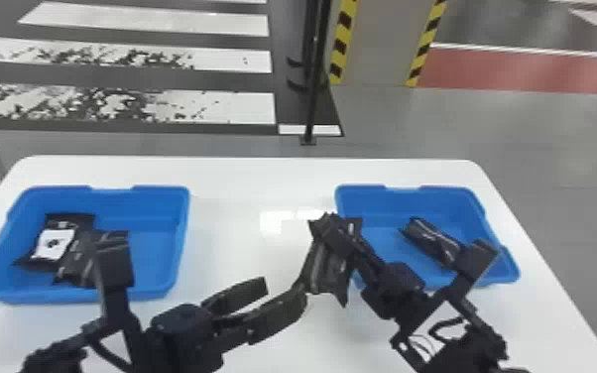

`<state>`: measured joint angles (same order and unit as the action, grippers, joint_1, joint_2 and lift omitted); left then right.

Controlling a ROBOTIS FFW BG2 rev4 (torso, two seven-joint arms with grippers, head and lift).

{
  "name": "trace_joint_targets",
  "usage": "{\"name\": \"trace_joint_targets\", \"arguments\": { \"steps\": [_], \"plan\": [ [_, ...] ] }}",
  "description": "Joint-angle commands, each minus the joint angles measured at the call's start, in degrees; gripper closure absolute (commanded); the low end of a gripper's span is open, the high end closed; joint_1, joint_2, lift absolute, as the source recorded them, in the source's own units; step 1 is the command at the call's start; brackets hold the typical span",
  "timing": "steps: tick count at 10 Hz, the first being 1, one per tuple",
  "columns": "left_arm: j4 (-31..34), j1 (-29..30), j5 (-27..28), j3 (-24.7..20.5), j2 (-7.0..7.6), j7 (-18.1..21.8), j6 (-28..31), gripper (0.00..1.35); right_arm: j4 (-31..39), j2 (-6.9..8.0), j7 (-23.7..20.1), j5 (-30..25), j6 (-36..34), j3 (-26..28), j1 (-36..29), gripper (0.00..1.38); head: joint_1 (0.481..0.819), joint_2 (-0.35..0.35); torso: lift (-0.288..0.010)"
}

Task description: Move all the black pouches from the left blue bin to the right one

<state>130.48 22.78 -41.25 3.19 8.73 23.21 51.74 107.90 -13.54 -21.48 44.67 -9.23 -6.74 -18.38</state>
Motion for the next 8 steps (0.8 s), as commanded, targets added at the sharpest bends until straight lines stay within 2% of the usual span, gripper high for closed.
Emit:
{"name": "trace_joint_targets", "arguments": {
  "steps": [1, 2, 4, 5, 6, 7, 8],
  "plan": [
    [0.7, 0.4, 0.0, -1.0, -0.12, 0.0, -0.4, 0.15, -8.4, -1.4, 0.2, -2.9, -0.2, 2.6, 6.8, 1.28, 0.695, -0.132, -0.14],
    [0.7, 0.4, 0.0, -1.5, -0.12, 0.0, -0.6, 0.15, -12.9, -1.93, 0.4, -7.0, -1.3, 5.3, 10.9, 1.28, 0.695, -0.153, -0.14],
    [0.7, 0.4, 0.2, -2.9, -0.39, 0.0, -1.1, 0.15, -19.8, -1.93, 1.4, -14.3, -2.9, 10.4, 16.6, 1.27, 0.695, -0.226, -0.14],
    [0.7, 0.7, 0.7, -4.1, -0.47, 0.0, -1.3, 0.15, -20.8, -1.66, 2.1, -15.9, -3.7, 11.8, 17.4, 1.01, 0.695, -0.258, -0.14],
    [1.1, 1.3, 1.6, -6.3, -0.91, -0.1, -1.3, 0.15, -19.9, -1.22, 2.6, -17.3, -3.7, 12.2, 17.0, 0.43, 0.695, -0.269, -0.14],
    [1.4, 1.4, 3.3, -8.1, -1.09, -0.1, -1.4, 0.15, -16.7, -0.52, 3.3, -20.1, -1.9, 13.1, 14.3, 0.05, 0.695, -0.271, -0.14],
    [1.5, 1.4, 5.4, -10.4, -1.26, -0.2, -1.4, 0.15, -12.5, 0.8, 3.9, -23.0, 1.1, 14.2, 10.2, 0.08, 0.695, -0.255, -0.14]
  ]
}}
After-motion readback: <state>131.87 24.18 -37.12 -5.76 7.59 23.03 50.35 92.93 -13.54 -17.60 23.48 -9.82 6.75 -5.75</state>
